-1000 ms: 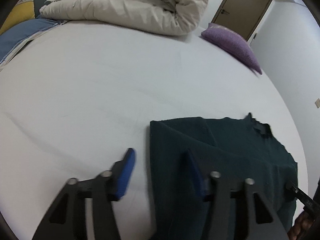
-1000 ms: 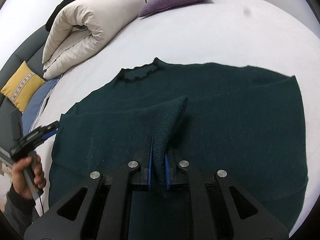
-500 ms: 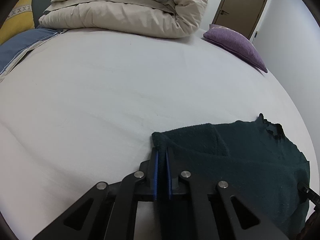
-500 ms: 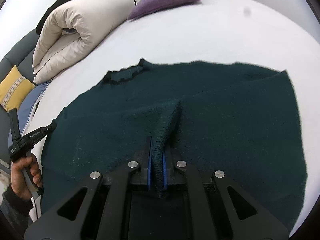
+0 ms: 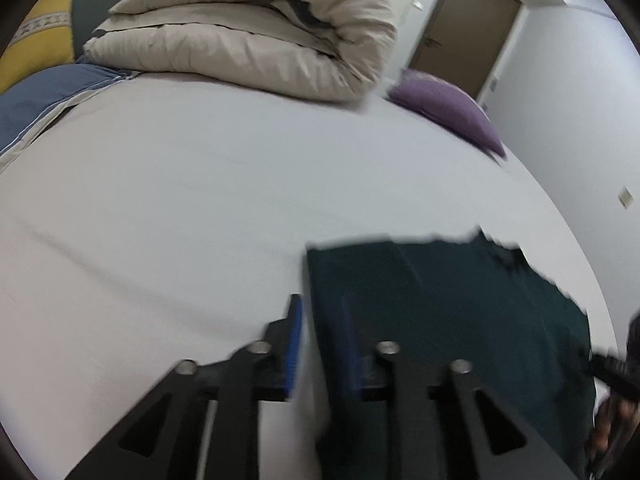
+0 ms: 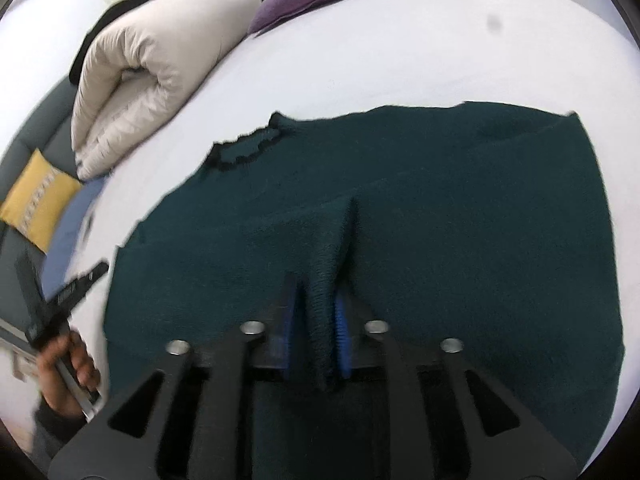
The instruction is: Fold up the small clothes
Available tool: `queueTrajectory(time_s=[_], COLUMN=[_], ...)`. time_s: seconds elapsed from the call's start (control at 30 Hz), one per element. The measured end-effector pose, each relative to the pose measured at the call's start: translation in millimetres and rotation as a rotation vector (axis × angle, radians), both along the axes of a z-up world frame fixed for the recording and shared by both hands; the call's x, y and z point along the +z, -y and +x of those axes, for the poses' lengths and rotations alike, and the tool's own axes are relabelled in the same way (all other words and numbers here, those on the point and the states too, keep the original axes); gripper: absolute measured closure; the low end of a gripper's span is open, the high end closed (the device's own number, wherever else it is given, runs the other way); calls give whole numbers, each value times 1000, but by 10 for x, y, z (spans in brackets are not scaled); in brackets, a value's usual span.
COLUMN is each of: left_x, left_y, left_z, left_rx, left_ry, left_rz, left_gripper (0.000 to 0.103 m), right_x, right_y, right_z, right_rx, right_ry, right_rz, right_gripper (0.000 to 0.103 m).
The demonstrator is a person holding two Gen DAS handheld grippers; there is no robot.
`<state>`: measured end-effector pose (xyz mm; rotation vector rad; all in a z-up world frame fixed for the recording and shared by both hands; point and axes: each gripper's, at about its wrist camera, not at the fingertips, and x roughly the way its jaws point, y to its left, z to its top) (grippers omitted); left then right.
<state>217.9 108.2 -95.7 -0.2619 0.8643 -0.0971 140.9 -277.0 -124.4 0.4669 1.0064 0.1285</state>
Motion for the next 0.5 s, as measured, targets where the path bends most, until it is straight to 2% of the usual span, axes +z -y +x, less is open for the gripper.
queueTrajectory(time_s=[0.03,0.07,0.13,0.2,0.23,0.27,0.3,0.33,0.37,0.43,0.5], left_x=[-9,-26,-113,-260,-303,-323,-321,-311,-300,-293,-317], left_y=[31,56,143,246,262,279,290,303,324,367,318], left_z=[-61,-107,-174,-160,-151,-153,-159,-158,-160,-177,-188], left_rx=[-11,-19,-36,-54,-60,-64,-67,-75,-82,-84,-64], left_ry=[-11,-20,-51,-88,-88,-70,-62,-62,-60,-43,-38], left_rz=[16,23,48,103,119,142,151,151,161,201,179], left_gripper=[60,57,56,55,57,59,71,90,92,93,94], right_x=[31,45,20,-36,-45,-40,-45,-45,-36,30,67], right_y=[10,8,-28,-112,-148,-200,-211,-204,-182,-177,-214], right_z=[-62,-97,-136,-137,-142,-139,-129,-124,-124,-156,-174], right_rx=[-9,-14,0,26,33,40,44,42,37,28,34], right_ry=[18,24,16,4,1,1,-8,-14,-15,3,18], right_rz=[19,25,33,-10,-41,-89,-118,-135,-128,-129,-150], right_gripper=[55,52,52,52,56,69,77,87,91,94,95])
